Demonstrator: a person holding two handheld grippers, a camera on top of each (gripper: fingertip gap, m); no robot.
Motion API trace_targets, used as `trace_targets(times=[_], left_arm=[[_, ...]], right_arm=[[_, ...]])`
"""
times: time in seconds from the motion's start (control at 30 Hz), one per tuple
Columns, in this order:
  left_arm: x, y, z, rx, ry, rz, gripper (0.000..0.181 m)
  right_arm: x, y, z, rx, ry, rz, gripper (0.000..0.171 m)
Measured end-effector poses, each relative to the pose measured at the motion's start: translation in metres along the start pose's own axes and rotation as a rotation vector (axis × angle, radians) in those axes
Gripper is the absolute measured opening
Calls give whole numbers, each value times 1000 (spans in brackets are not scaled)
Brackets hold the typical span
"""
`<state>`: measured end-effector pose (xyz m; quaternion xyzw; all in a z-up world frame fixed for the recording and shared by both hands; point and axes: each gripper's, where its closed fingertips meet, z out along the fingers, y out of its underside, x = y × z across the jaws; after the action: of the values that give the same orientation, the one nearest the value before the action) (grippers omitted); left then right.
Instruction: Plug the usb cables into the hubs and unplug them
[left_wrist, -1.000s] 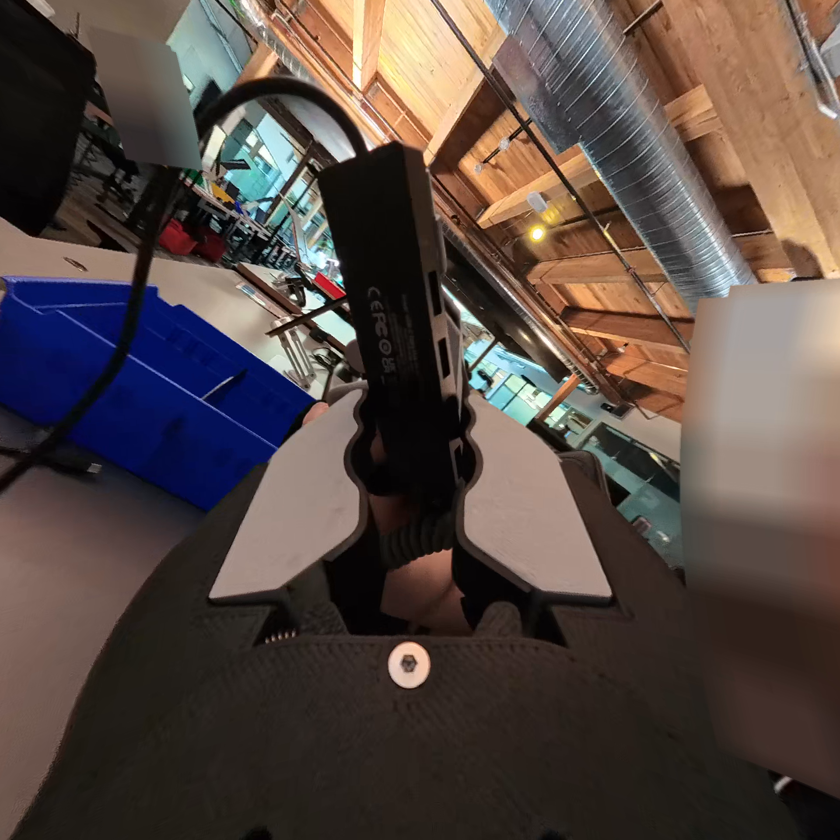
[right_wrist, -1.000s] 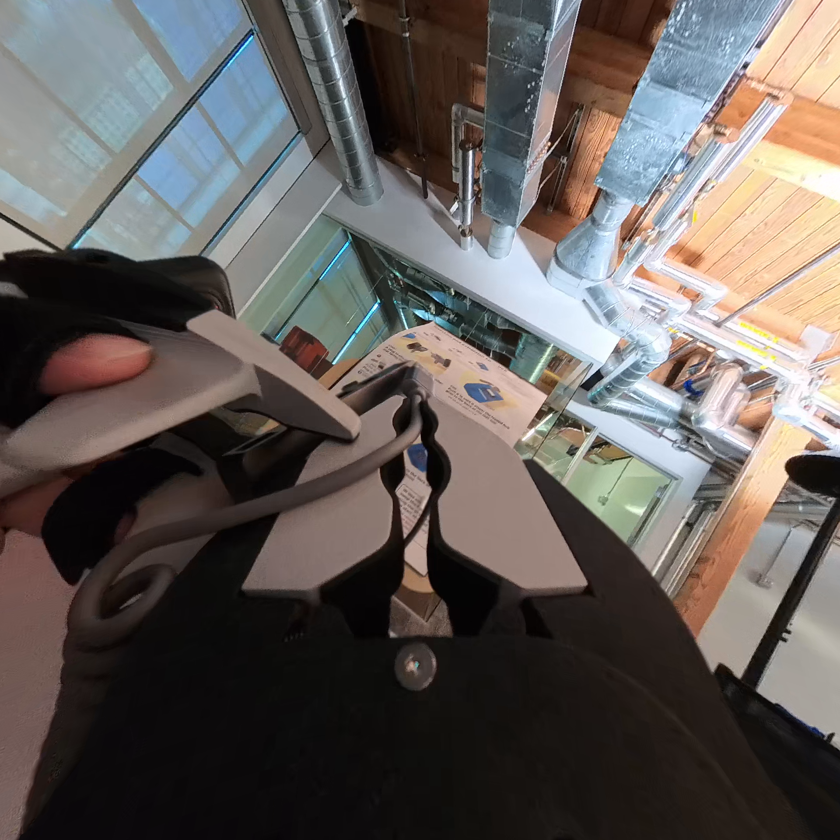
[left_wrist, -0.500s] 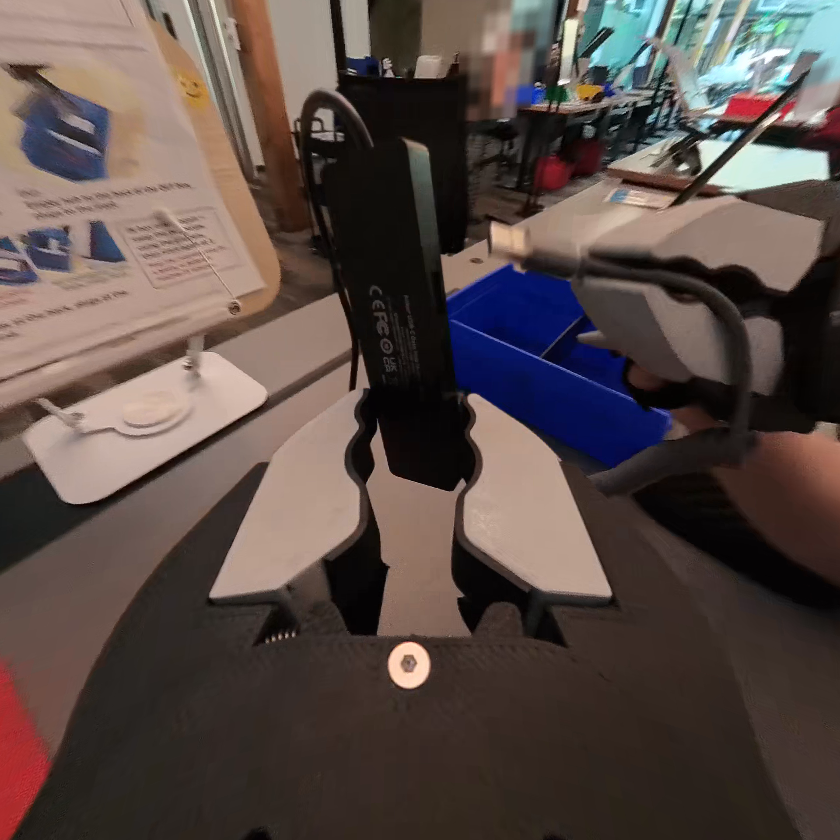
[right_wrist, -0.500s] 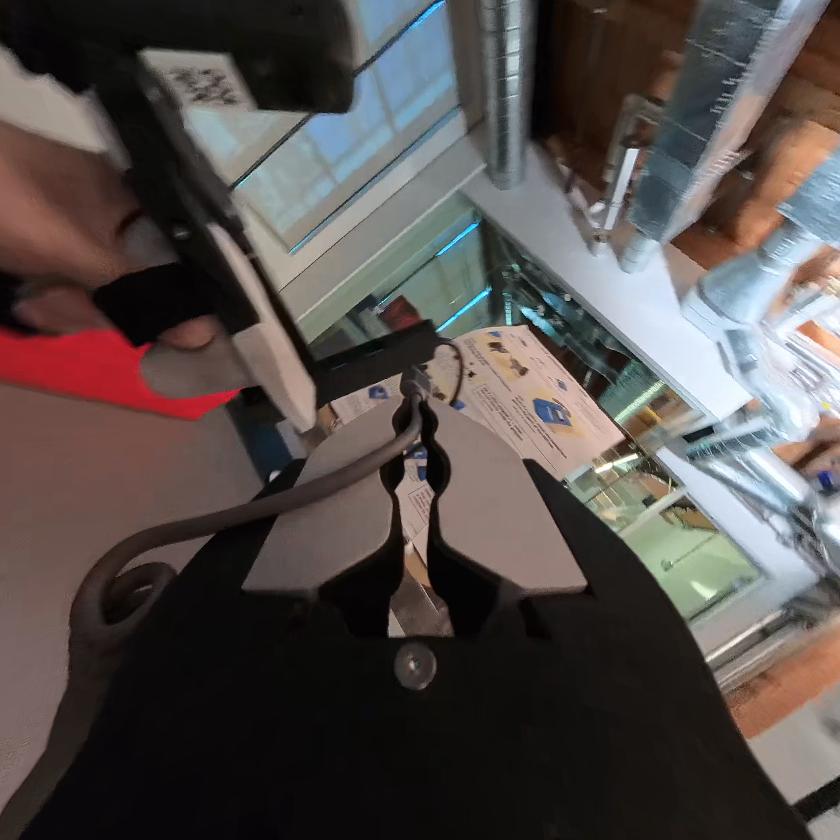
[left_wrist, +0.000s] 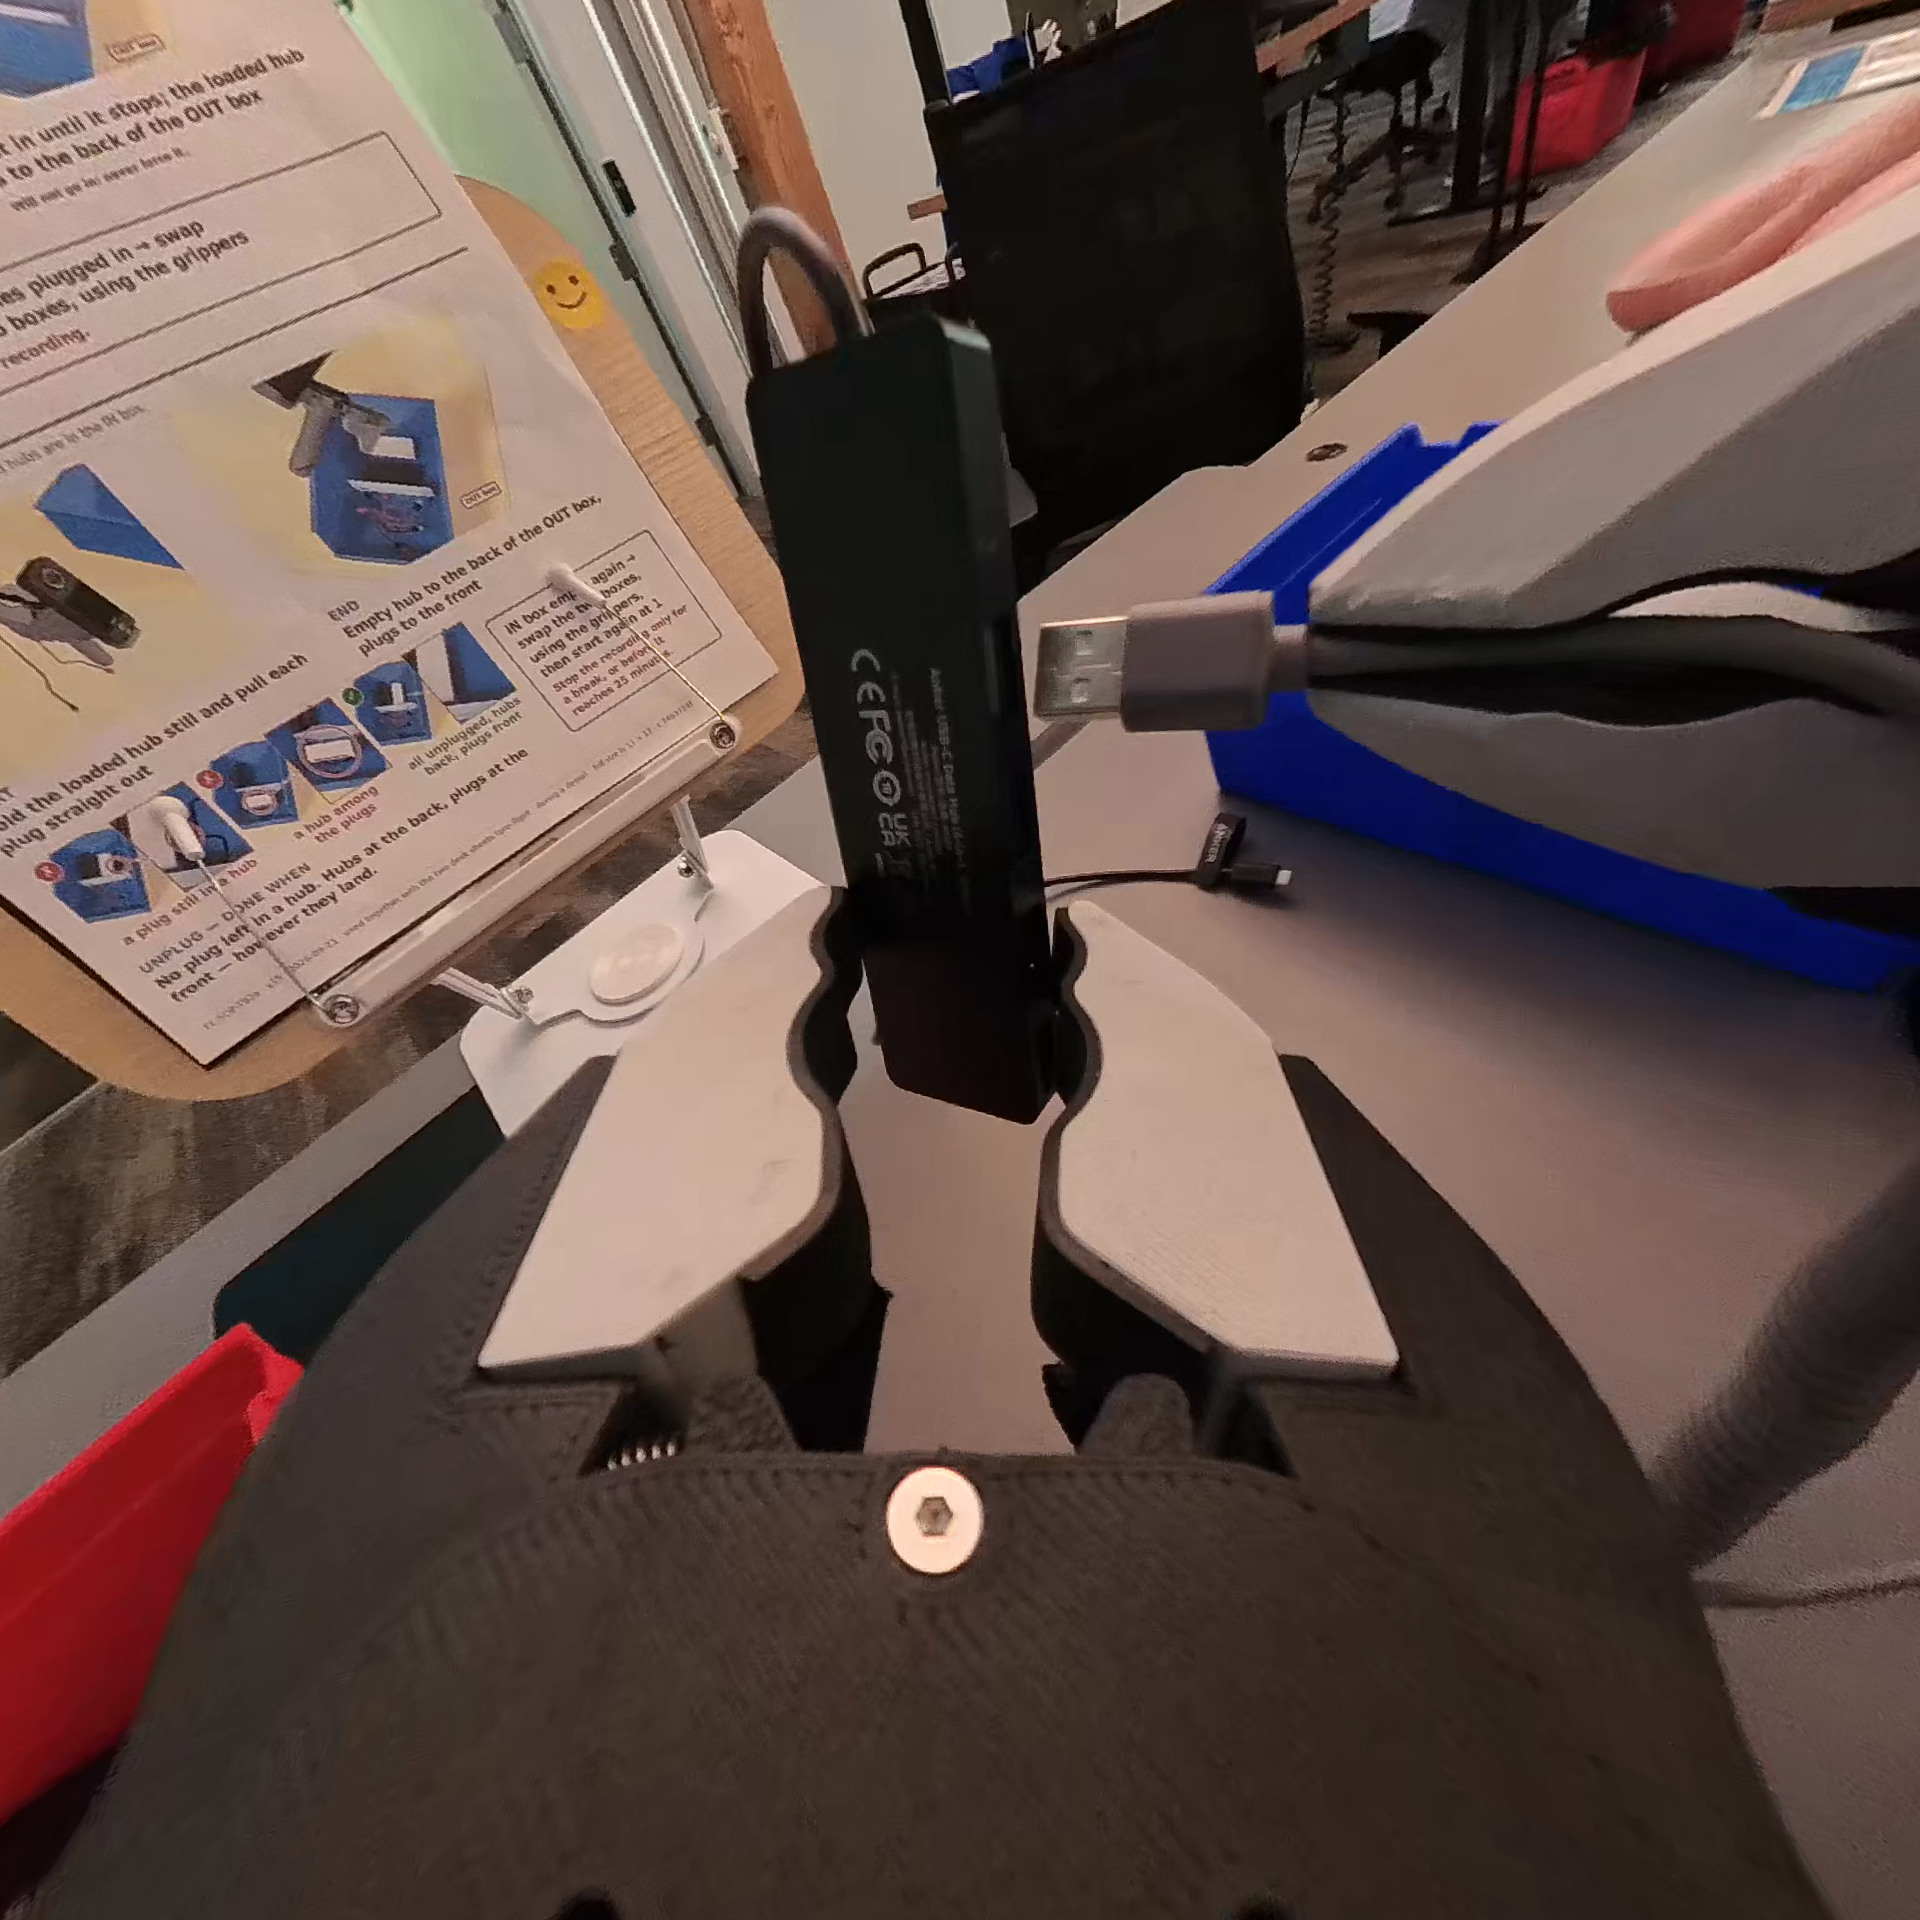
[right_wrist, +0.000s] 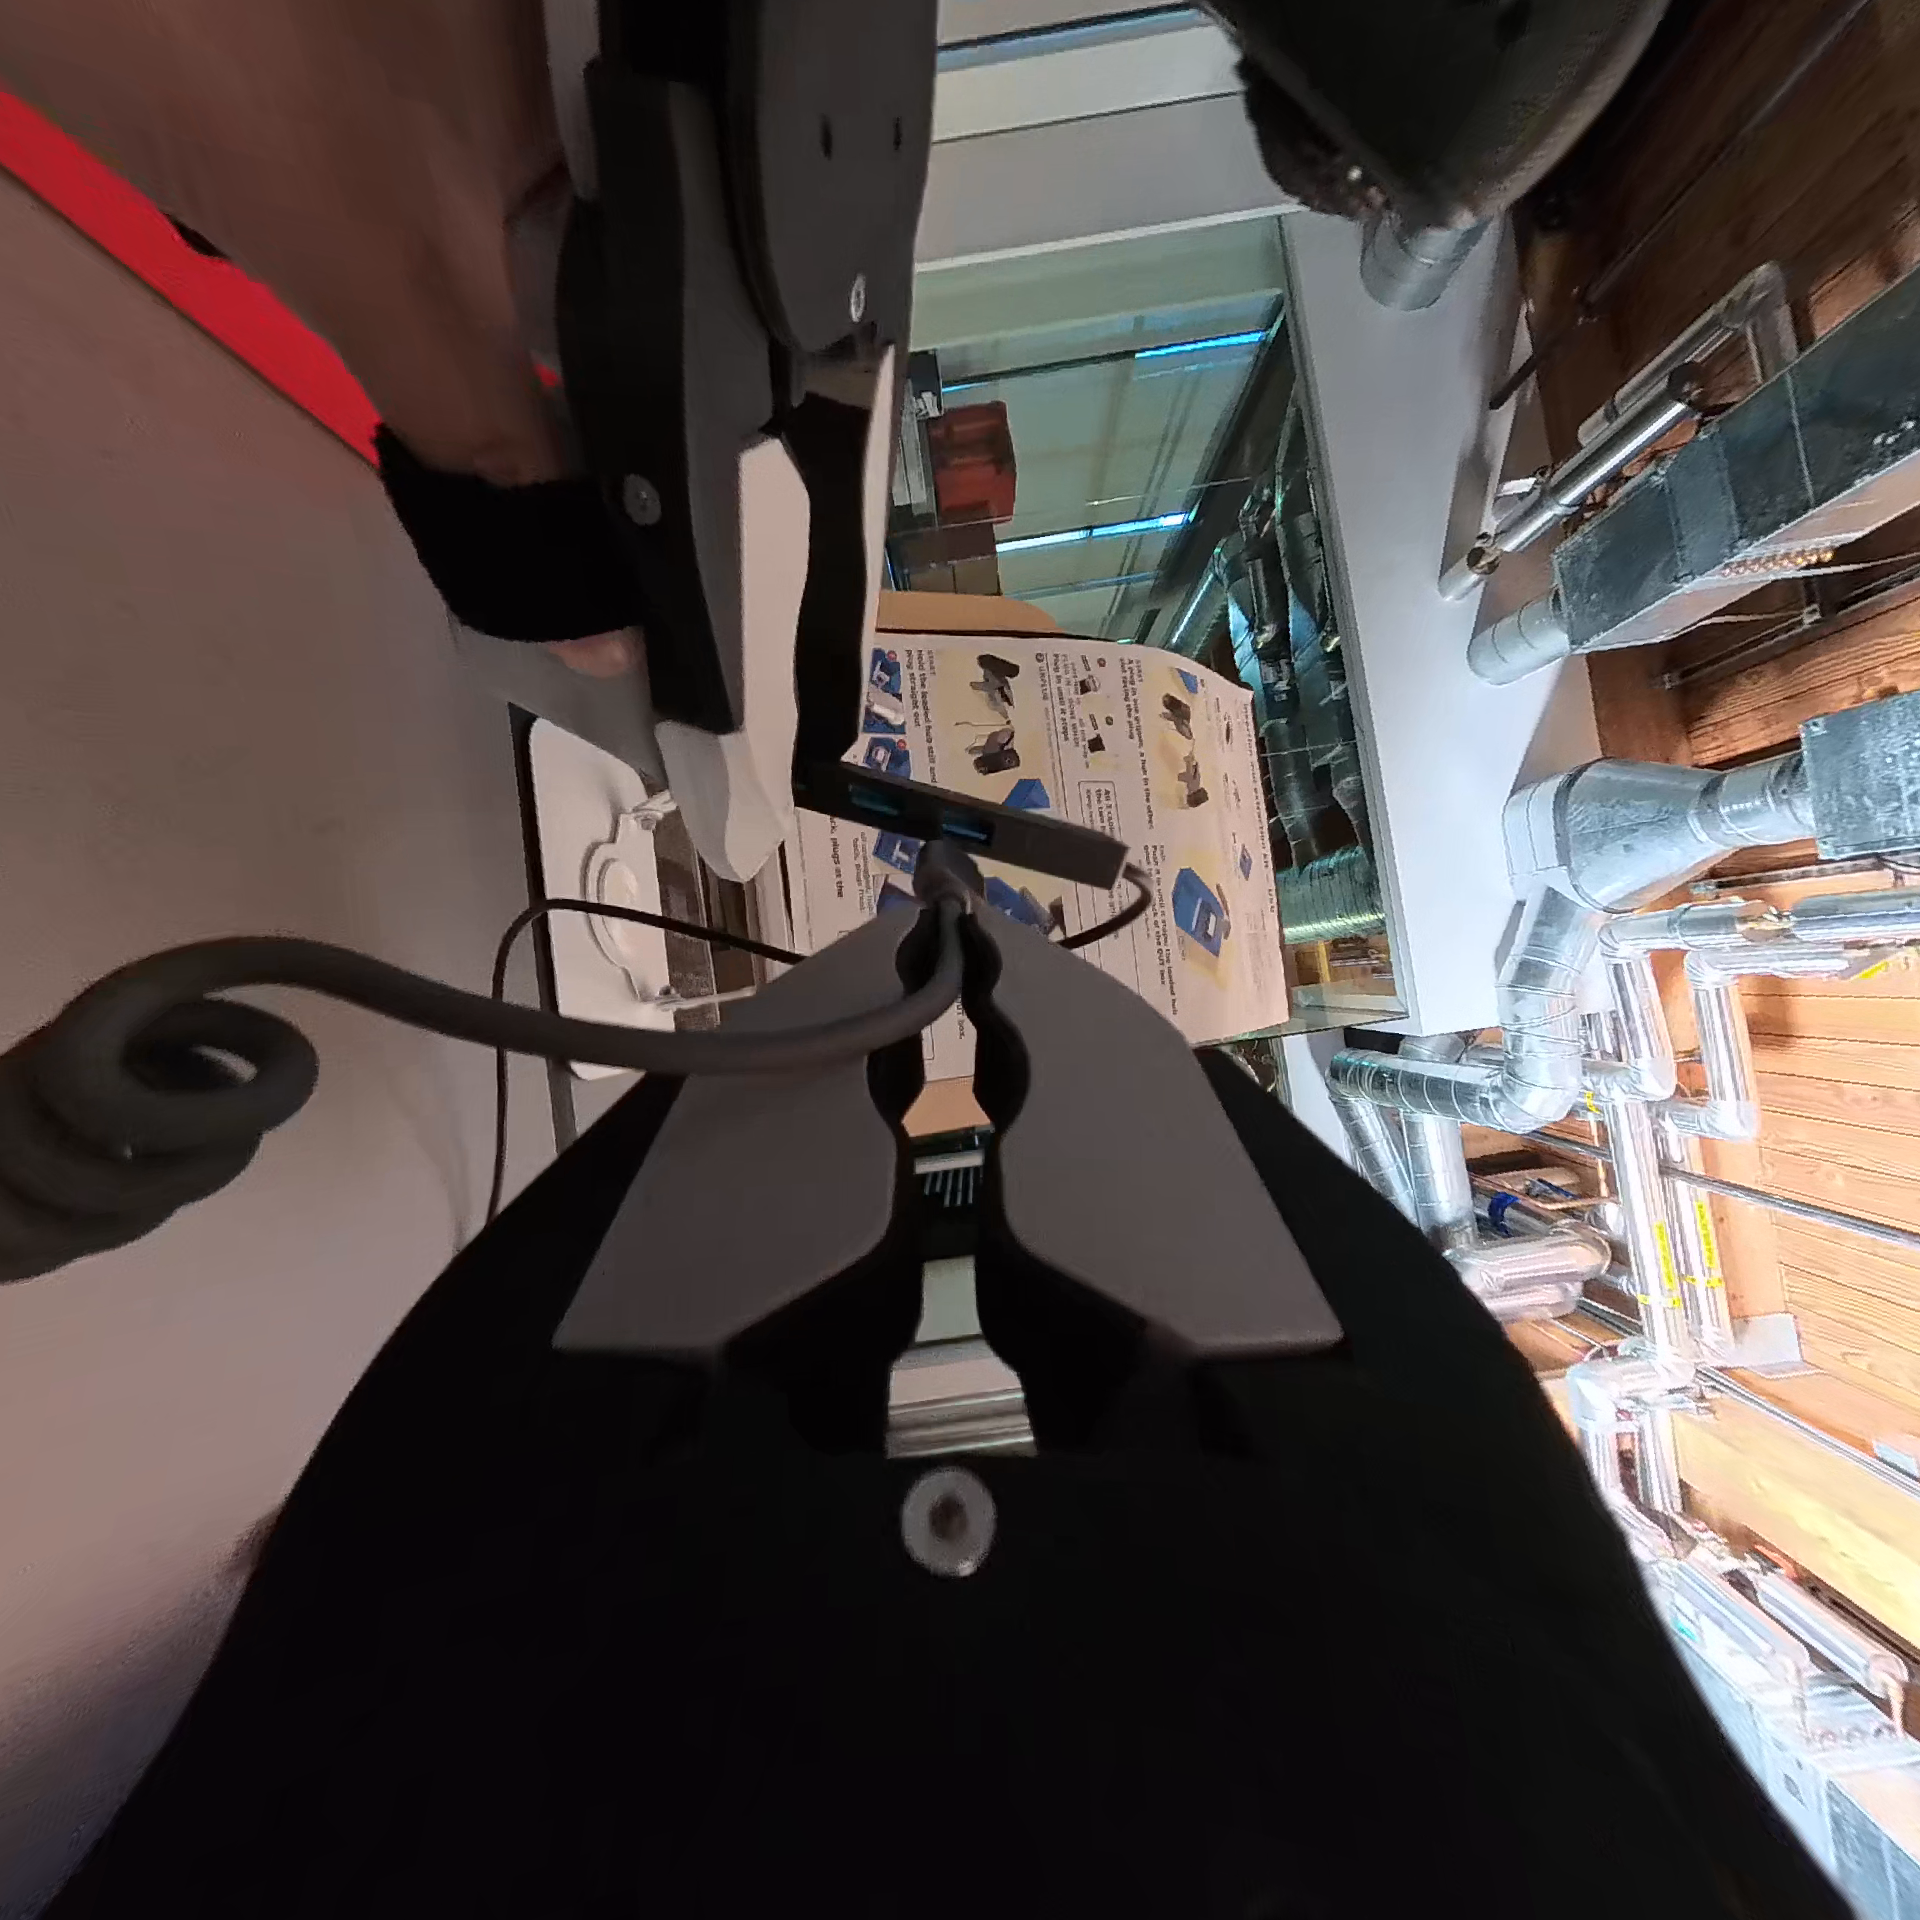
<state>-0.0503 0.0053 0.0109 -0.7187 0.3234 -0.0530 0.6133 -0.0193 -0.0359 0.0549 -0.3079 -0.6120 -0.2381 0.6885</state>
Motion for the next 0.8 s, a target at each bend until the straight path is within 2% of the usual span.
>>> trace_targets(times=[0.8], left_arm=[[1,10,3,-72,-40,116,34]], right_arm=[[-9,2,3,-37,-16,-117,4]])
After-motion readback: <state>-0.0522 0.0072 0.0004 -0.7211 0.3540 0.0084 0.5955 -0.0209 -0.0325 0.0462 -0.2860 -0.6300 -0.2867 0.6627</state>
